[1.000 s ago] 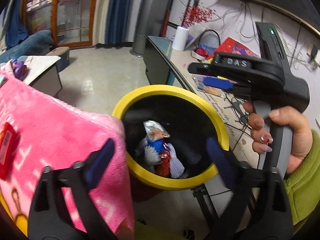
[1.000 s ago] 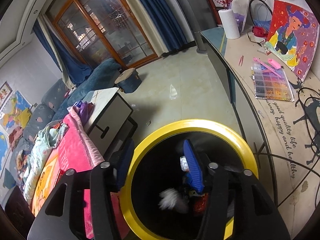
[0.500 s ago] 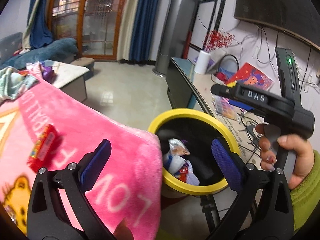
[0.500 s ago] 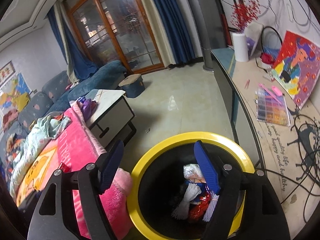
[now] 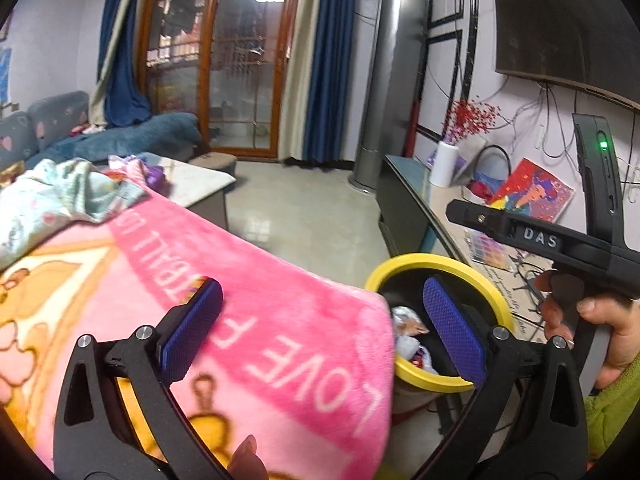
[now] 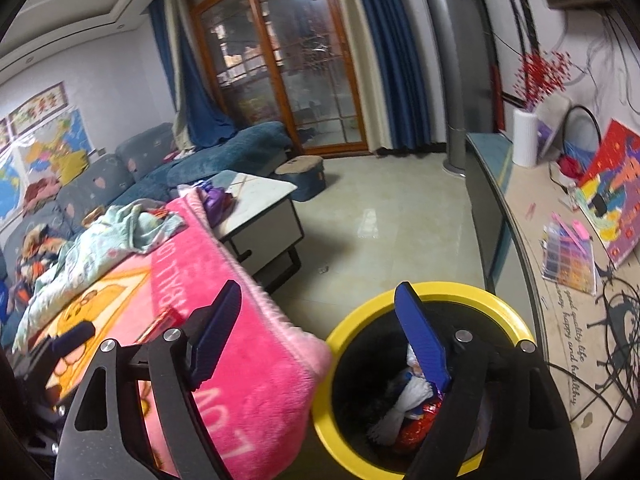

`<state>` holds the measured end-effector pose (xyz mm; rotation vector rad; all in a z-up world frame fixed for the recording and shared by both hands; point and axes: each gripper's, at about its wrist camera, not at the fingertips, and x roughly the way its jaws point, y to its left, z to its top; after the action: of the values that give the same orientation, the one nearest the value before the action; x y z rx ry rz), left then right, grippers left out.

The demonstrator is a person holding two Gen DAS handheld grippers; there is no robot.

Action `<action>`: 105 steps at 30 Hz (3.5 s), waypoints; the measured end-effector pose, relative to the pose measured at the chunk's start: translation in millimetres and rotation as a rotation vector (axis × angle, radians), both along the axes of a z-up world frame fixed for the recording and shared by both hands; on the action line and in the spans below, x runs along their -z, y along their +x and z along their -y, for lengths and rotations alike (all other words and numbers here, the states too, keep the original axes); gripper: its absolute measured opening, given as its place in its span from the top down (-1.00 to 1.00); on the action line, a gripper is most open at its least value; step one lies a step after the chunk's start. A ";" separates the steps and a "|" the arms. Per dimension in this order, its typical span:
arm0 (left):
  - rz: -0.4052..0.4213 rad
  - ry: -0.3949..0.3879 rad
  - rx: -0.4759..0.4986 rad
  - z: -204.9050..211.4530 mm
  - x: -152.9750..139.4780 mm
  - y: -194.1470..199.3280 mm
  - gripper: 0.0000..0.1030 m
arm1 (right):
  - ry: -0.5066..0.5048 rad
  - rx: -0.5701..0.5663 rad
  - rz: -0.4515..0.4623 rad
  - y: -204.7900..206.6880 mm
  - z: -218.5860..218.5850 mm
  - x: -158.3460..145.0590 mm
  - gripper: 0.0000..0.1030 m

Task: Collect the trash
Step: 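Move both tools back over the red tube and purple wrapper, then grasp the red candy tube with the right gripper while the left grasps the purple wrapper, then carry the red tube and purple wrapper over the yellow bin with both grippers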

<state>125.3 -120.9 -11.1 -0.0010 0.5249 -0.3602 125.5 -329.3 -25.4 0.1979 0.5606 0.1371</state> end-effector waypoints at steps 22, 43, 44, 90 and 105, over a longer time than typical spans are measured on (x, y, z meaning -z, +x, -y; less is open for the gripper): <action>-0.105 -0.025 -0.255 -154.0 23.9 -13.1 -0.79 | -0.056 -0.308 -0.154 32.8 -149.1 32.8 -0.52; -0.424 0.127 -0.141 -183.3 98.3 -21.8 -0.01 | -0.007 -0.362 -0.386 92.8 -242.4 102.5 0.03; -0.419 0.139 -0.142 -181.9 98.0 -21.8 0.04 | -0.012 -0.367 -0.376 90.3 -242.2 101.6 0.11; -0.105 0.031 0.227 26.8 -8.4 26.3 0.66 | 0.115 -0.064 -0.083 7.9 3.5 8.5 0.47; -0.123 0.055 0.351 92.4 3.1 27.4 0.66 | 0.112 0.090 -0.093 -10.4 64.6 28.2 0.47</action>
<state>152.7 -213.2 -14.2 0.1243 0.6583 -0.6916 115.1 -393.9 -53.5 0.3395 0.6356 0.0719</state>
